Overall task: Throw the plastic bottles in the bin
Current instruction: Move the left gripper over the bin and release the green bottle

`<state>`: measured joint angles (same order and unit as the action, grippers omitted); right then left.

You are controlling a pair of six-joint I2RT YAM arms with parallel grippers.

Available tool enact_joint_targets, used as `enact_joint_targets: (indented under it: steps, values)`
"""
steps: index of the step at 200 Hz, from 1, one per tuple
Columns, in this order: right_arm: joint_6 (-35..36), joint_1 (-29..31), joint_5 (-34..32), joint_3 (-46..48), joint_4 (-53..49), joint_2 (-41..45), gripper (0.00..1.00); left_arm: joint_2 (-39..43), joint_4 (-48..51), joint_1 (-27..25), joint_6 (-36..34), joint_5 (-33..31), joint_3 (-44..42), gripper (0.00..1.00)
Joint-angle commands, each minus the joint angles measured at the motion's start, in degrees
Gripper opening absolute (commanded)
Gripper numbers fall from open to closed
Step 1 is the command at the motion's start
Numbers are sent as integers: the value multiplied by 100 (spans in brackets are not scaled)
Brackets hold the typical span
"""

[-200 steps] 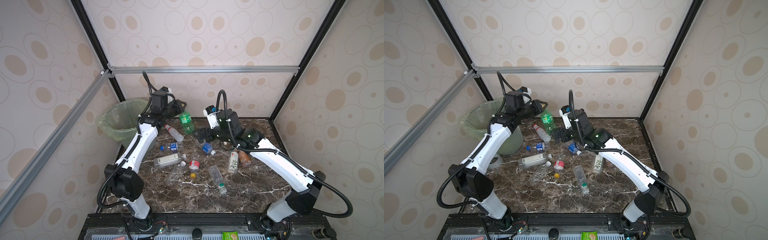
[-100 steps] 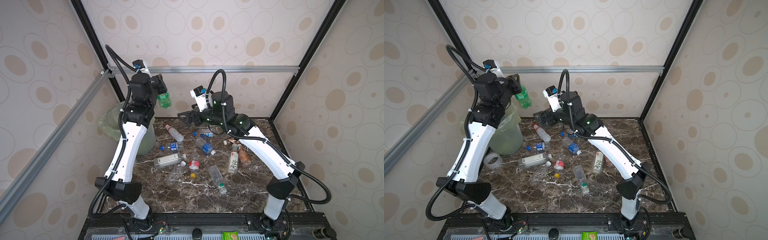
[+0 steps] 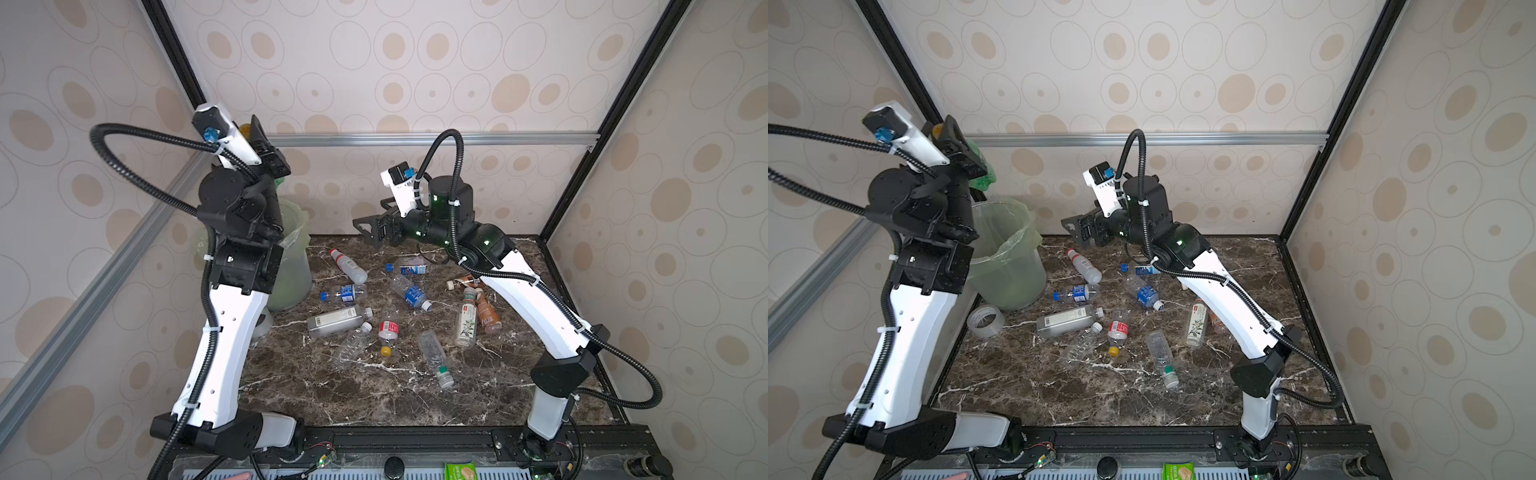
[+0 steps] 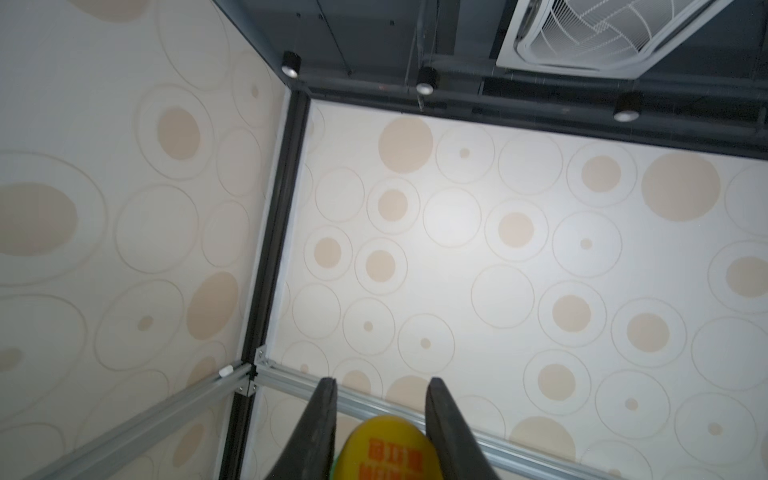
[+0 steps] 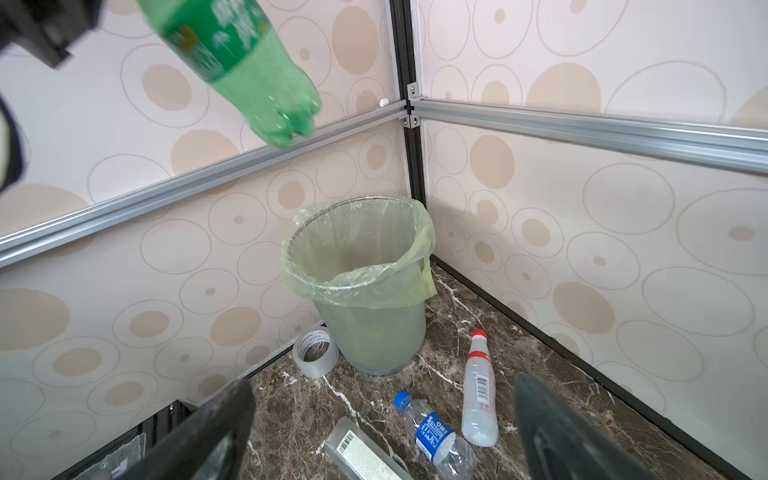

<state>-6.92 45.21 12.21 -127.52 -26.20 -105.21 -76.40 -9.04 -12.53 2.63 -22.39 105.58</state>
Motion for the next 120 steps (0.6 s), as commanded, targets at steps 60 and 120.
enact_joint_targets:
  steps: [60, 120]
  values:
    - [69, -21, -80, 216, -32, 187, 100, 253, -844, 325, -346, -677, -951, 0]
    - [82, -21, -161, 535, -161, 343, 100, -717, 2056, 1500, 1658, 305, 147, 76]
